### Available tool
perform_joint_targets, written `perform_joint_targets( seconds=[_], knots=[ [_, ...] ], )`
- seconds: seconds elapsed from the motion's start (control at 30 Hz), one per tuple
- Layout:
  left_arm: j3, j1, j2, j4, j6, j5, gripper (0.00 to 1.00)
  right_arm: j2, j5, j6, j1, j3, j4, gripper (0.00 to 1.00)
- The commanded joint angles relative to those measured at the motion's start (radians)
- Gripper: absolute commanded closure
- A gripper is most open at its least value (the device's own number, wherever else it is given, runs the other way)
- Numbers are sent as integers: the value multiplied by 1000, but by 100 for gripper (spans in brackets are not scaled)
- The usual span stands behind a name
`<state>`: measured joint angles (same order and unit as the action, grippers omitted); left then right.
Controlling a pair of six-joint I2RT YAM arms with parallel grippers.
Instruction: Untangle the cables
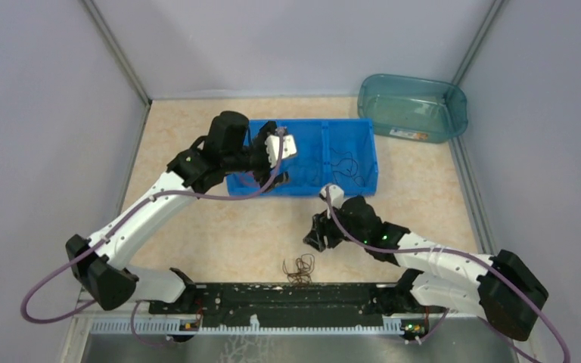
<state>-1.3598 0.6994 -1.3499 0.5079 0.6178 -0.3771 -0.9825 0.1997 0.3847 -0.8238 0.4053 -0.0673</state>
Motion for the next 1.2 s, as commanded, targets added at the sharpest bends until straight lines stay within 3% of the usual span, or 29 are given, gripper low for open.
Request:
perform_joint_targets(
  seconds=[0.0, 0.2, 0.43, 0.57, 0.73, 0.97, 1.17],
  knots=[
    [54, -8, 74, 74, 67, -72, 0, -50, 60, 30, -54, -32, -65, 46],
    [104, -8, 118, 171, 175, -150, 0, -78, 116, 83, -62, -99, -155, 53],
    [143, -8, 139, 165, 219, -154, 1, -151, 135, 109, -63, -129, -262, 61],
    [158, -8, 152, 157, 217, -161, 2, -196, 127, 104, -63, -115, -298, 74],
    [209, -8, 195, 125, 182, -214, 3, -164, 117, 78, -64, -83, -299, 100],
    [321, 1, 279, 15, 77, -335, 7, 88, 104, 52, -63, -43, -388, 100],
    [362, 46, 309, -68, 15, -359, 11, 143, 166, 60, -63, 10, -448, 100]
  ],
)
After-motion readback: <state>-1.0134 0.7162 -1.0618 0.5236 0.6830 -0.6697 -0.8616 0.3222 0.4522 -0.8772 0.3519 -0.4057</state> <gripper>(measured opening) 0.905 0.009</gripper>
